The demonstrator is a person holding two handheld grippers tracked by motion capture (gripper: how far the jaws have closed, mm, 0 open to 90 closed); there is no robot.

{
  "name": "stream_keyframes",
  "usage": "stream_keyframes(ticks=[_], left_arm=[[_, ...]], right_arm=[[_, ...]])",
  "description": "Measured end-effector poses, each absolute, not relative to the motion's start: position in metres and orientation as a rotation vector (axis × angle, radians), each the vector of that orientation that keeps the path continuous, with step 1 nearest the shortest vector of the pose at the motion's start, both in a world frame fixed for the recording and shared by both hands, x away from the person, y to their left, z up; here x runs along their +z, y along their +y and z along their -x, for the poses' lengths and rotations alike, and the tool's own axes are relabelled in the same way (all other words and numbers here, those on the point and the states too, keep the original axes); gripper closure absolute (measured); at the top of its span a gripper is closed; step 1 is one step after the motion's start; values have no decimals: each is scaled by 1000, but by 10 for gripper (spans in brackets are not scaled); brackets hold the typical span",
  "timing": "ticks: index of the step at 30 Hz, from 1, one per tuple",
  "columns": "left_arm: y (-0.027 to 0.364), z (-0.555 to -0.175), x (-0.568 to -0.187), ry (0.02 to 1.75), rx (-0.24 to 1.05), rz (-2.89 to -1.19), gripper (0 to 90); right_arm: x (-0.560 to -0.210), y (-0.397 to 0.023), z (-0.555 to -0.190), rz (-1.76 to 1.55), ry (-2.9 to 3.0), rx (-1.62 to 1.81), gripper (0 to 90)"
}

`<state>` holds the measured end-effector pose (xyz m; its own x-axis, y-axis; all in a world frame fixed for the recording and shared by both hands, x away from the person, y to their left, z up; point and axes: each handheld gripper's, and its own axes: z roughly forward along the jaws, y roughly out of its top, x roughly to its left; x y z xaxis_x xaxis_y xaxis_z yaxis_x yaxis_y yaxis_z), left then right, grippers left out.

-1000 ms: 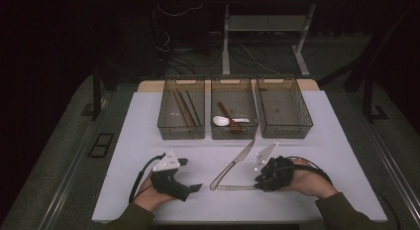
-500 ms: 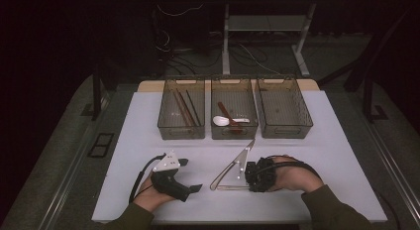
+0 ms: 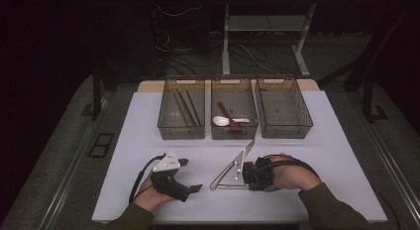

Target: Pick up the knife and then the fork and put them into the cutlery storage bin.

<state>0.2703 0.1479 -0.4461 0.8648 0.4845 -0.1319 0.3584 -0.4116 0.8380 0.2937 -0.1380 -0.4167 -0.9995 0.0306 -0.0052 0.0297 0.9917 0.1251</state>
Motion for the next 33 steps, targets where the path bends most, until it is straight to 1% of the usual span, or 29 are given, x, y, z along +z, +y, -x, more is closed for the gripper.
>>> stream_keyframes(ticks=[10,16,26,33], left_arm=[[148,-270,-446,615,161,-2042,0],[148,-270,-446,616,161,-2041,0],[148,-271,-446,610,166,-2043,0],[149,-270,-446,615,163,-2040,0]], right_arm=[[-410,-154,-299,-111,3135,324,843],[-399,-169,-303,-183,3120,461,843],[-388,-204,-323,-463,2956,867,843],[-384,-226,-334,-657,2791,1050,843]])
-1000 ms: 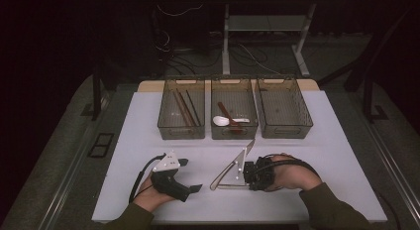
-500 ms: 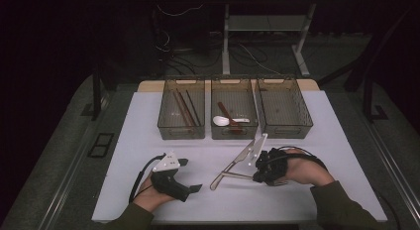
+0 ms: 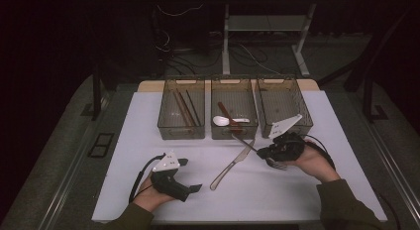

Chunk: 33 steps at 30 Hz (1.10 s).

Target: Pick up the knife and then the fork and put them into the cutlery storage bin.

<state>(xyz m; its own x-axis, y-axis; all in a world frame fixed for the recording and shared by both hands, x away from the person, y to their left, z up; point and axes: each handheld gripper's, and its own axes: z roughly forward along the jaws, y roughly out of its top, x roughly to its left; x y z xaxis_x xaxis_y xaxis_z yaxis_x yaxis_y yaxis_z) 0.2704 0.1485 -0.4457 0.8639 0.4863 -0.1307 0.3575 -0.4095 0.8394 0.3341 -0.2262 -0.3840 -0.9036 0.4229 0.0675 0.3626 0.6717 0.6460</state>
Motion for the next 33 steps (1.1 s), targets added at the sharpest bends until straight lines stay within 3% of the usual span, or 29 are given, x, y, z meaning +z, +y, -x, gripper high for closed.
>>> stream_keyframes(ticks=[33], left_arm=[[148,-271,-446,619,159,-2044,0]], right_arm=[[-366,-308,-359,-1136,2171,1376,842]])
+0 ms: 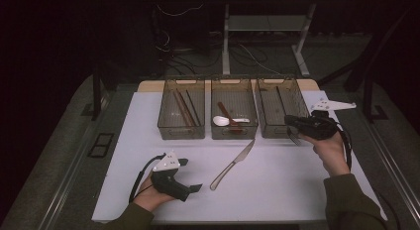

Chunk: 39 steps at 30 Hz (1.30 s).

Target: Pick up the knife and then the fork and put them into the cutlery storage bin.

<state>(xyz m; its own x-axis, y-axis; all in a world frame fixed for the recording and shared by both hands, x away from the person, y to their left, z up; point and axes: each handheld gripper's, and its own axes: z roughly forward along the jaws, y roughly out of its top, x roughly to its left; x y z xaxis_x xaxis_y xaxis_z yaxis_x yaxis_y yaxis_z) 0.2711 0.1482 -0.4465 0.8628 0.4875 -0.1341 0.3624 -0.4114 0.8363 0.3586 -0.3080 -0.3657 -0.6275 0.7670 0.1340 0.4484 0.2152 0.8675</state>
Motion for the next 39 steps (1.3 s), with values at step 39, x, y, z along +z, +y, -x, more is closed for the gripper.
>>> stream_keyframes(ticks=[39], left_arm=[[150,-271,-446,621,160,-2034,0]], right_arm=[[-375,-331,-442,-1304,2069,1174,842]])
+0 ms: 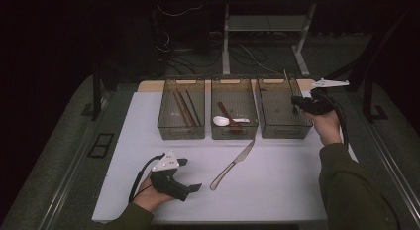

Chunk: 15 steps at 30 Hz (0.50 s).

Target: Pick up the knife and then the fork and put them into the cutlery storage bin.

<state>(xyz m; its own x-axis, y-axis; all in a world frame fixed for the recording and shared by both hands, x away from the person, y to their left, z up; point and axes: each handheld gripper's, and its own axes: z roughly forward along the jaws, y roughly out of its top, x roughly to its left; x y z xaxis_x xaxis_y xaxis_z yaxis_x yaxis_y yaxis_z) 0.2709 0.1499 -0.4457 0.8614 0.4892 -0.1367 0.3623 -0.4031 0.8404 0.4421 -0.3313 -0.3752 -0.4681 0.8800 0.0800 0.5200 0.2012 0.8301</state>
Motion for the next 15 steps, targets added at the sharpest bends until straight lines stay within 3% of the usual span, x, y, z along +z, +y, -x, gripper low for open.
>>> stream_keyframes(ticks=[15], left_arm=[[150,-271,-446,618,160,-2038,0]], right_arm=[[-393,-322,-448,-1293,2259,952,826]])
